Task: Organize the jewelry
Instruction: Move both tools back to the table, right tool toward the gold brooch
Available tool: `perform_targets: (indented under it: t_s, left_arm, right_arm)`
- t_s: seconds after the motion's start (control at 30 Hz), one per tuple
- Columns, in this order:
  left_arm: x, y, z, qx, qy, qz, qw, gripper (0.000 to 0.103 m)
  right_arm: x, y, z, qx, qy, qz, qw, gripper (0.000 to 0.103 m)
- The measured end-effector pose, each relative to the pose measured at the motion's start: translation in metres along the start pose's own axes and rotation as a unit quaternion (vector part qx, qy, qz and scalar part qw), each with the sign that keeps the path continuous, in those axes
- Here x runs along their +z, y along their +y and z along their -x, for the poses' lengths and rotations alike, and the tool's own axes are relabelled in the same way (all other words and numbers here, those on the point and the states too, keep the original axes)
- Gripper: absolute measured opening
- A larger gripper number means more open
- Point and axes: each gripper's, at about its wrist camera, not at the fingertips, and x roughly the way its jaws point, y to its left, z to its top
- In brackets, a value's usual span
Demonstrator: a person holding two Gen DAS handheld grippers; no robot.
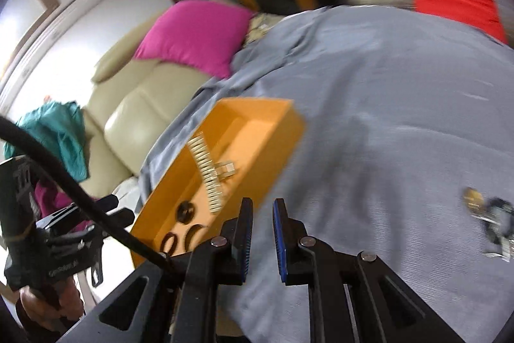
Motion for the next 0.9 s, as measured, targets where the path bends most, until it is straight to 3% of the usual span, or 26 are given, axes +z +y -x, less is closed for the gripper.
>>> perform_targets:
  t_s: [0.23, 0.53, 0.7, 0.9]
  left_arm:
    - [0.008, -0.096, -0.019, -0.052, 0.02, -0.067, 0.9962, 0.06]
    - [0.014, -0.192, -0.052, -0.104, 0.031, -0.121, 0.9868, 0.06]
    - [0.021, -0.228, -0.085, -0.152, 0.059, -0.101, 0.9814, 0.06]
    - [0.033, -0.261, -0.131, -0.218, 0.1, -0.038, 0.9701, 0.06]
  right_arm:
    - [-0.011, -0.076, 0.065, -0.047, -0.037, -0.064, 0.996, 0.015]
    - [-0.037, -0.181, 0.137, -0.094, -0.068, -0.164, 0.98, 0.015]
    - [-0.047, -0.222, 0.148, -0.106, -0.059, -0.217, 0.969, 0.018]
    - [-0.048, -0.239, 0.14, -0.116, -0.033, -0.225, 0.967, 0.018]
